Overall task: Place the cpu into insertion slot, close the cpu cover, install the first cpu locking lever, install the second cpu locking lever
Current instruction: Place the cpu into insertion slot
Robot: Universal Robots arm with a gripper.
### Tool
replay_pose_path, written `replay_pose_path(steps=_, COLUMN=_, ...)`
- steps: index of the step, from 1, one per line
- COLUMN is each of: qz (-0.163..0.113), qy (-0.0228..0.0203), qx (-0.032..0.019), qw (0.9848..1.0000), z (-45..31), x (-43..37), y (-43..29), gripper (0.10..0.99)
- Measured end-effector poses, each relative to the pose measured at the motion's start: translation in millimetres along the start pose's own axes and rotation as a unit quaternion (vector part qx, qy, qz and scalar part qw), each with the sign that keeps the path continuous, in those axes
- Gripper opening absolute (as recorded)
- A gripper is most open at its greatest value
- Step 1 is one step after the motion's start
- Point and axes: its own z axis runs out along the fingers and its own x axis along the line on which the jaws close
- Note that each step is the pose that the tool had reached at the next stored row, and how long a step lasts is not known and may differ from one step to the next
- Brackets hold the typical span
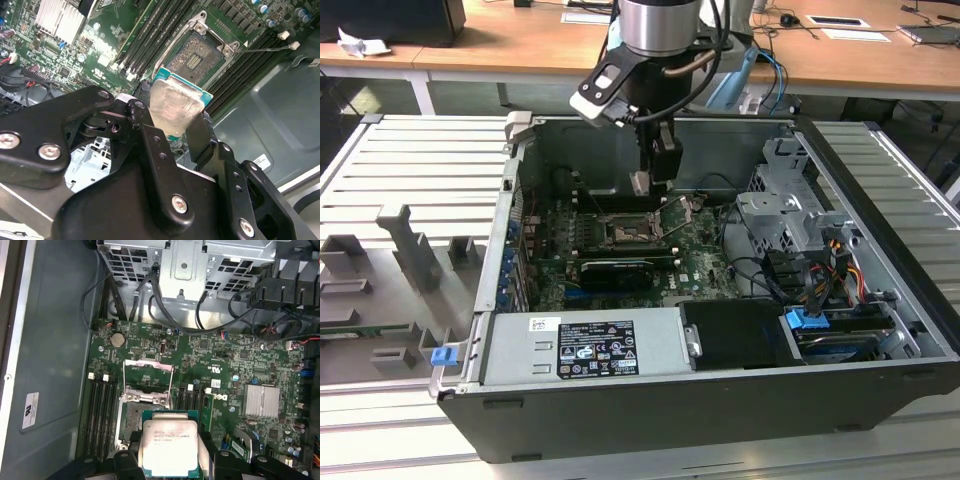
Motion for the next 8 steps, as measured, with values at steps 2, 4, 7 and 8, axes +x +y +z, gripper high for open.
replay_pose_path(steps=2, qz=0.000, qy=-0.0001, qx=0.0001, qw=1.0000, z=0.6, x=0.0, y=-0.1, gripper=0.529)
replay_pose_path(steps=4, qz=0.000, qy=0.0000, qx=0.0002, qw=1.0000, z=1.4, x=0.0, y=-0.2, gripper=0.529)
replay_pose_path(steps=7, qz=0.000, qy=0.0001, qx=0.0003, qw=1.0000, z=2.4, x=-0.1, y=-0.3, gripper=0.529)
replay_pose_path(steps=8, qz=0.000, qy=0.0001, qx=0.0004, qw=1.0000, z=2.7, x=-0.1, y=-0.3, gripper=0.529)
